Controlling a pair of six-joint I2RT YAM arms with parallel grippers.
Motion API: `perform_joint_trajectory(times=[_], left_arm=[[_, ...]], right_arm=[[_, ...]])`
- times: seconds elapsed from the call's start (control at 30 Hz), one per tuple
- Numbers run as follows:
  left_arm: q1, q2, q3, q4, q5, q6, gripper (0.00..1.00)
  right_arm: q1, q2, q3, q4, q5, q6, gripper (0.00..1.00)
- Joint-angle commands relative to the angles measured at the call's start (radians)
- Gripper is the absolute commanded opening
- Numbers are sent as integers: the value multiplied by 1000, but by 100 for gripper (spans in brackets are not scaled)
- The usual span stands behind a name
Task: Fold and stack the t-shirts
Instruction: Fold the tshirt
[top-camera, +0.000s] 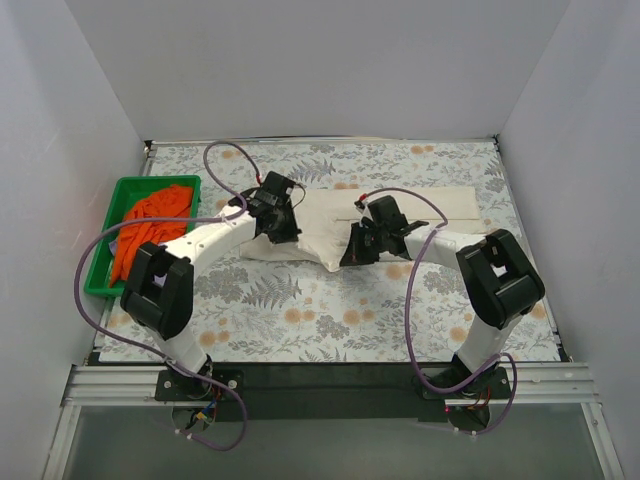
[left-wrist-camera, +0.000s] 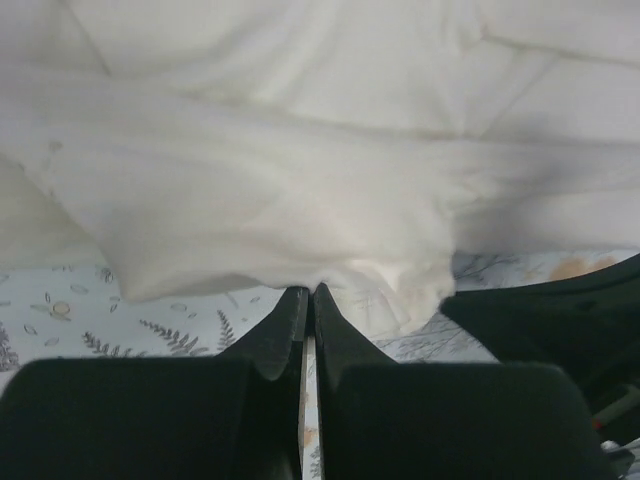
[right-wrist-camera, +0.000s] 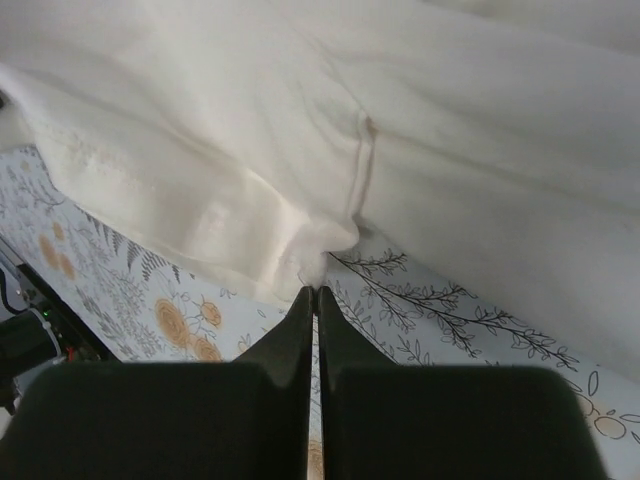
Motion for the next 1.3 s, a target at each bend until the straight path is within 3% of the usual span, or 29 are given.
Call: perform_joint_trajectory(times=[0.0,0.23,0.5,1.27], left_arm=[[0,36,157,-22,-89,86,0],[13,213,395,-19,-123,150,0],[31,365,544,47,-140,189,0],[97,397,427,330,-135,156,0]], right_arm=[[2,-2,99,-39,-14,7,1],[-75,67,247,-102,-53,62,1],[-131,188,426,-159,-83,53,1],[-204,371,581,-185,-39,3,1]])
